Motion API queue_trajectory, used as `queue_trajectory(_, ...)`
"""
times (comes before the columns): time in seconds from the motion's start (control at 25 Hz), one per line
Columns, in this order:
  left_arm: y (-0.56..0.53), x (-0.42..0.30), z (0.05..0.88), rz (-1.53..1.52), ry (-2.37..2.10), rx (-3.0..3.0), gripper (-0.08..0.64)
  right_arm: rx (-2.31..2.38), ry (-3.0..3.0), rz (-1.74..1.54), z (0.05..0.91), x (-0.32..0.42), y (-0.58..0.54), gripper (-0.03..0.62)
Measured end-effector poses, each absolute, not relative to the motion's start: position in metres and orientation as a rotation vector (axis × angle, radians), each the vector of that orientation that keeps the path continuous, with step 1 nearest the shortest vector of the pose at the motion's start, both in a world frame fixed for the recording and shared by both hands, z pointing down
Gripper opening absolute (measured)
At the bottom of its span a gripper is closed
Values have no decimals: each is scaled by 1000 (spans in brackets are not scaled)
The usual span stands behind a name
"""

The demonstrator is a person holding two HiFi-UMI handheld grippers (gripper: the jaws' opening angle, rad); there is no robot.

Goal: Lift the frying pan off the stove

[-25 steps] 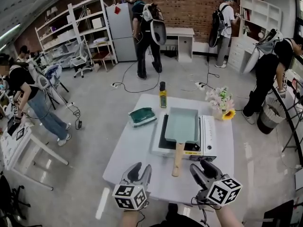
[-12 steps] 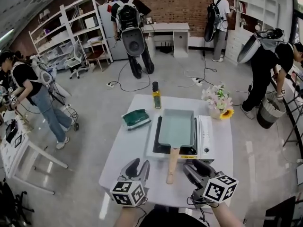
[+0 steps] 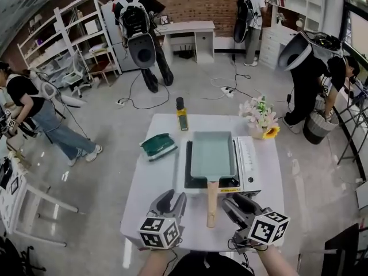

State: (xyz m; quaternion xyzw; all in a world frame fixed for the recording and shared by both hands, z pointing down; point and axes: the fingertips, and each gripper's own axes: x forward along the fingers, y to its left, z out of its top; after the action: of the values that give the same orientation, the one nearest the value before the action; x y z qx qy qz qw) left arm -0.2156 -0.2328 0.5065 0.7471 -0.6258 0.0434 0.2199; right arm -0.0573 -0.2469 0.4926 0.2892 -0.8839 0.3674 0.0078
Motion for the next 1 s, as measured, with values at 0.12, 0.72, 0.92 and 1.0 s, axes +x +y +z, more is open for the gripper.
queue_trajectory(0.12, -239, -213, 509, 141, -1691, 2101, 132, 933, -2747, 1181, 497, -58, -246, 222)
queue_trajectory(0.72, -265, -168, 517, -95, -1193, 2032, 173, 1047, -2708, 1251, 505, -52, -240, 222)
queue_trajectory(0.92, -272, -152, 520, -187, -1027, 1956, 188, 1106, -2694, 1270, 507, -44, -239, 222)
queue_trajectory(1.0, -276, -147, 519, -223, -976, 1924, 199, 1122, -2690, 1273, 507, -41, -239, 222)
